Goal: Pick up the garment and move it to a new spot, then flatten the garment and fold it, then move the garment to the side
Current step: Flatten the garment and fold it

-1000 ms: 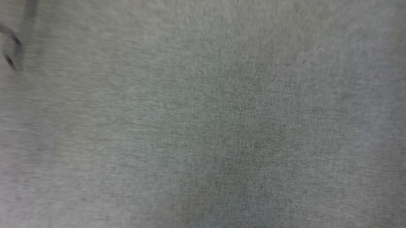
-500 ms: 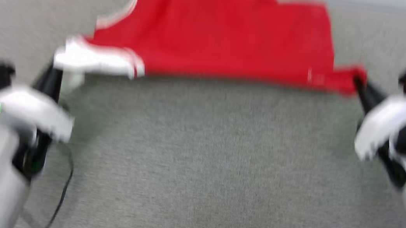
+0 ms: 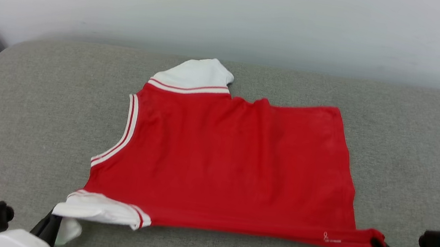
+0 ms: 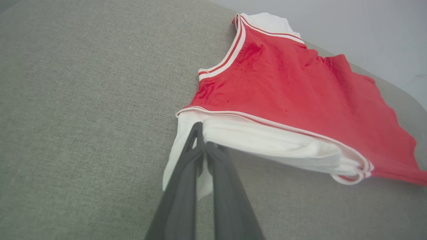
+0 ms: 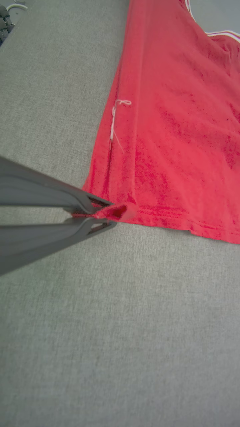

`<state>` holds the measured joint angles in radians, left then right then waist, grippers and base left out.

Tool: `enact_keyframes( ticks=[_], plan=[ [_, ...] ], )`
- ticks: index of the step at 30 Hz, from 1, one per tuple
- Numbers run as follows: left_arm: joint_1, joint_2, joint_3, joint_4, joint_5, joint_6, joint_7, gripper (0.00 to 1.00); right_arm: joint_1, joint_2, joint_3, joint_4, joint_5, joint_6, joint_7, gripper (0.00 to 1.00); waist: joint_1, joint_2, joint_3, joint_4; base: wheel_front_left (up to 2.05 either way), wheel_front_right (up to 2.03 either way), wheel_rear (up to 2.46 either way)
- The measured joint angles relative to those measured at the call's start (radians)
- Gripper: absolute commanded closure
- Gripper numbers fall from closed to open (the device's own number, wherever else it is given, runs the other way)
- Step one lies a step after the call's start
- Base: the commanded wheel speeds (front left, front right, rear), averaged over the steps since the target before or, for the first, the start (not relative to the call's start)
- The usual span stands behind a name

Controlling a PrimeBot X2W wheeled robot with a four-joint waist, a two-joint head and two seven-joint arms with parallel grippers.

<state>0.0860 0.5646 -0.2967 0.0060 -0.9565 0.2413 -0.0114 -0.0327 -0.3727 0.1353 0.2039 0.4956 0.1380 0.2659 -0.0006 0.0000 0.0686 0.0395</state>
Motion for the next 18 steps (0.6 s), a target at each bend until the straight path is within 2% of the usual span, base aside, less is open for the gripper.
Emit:
enact_keyframes(
  ticks=[4,8,11,13,18],
  plan=[
    [0.101,0.065,0.02,-0.152,-0.005,0.079,0.059,1.0,0.138,0.056,-0.081,-0.178,-0.059,-0.001,0.118,1.0,0.0001,0.0,-0.007,-0.007,0.0,0.0,0.0],
    [0.128,0.113,0.045,-0.261,-0.008,0.121,0.104,1.0,0.192,0.101,-0.127,-0.308,-0.102,-0.002,0.211,1.0,0.0003,0.0,0.01,-0.009,0.0,0.0,0.0],
    [0.092,0.124,0.044,-0.281,-0.013,0.119,0.133,1.0,0.171,0.124,-0.135,-0.347,-0.115,-0.006,0.25,1.0,0.0002,0.0,0.032,-0.012,0.0,0.0,0.0],
    [0.038,0.123,0.034,-0.269,-0.017,0.101,0.151,1.0,0.121,0.131,-0.129,-0.349,-0.123,-0.006,0.265,1.0,0.0004,0.0,0.052,-0.015,0.0,0.0,0.0],
    [-0.125,0.091,-0.007,-0.174,-0.017,0.052,0.186,1.0,-0.03,0.134,-0.091,-0.27,-0.134,-0.006,0.263,1.0,0.0006,0.0,0.119,-0.026,0.0,0.0,0.0]
  ],
)
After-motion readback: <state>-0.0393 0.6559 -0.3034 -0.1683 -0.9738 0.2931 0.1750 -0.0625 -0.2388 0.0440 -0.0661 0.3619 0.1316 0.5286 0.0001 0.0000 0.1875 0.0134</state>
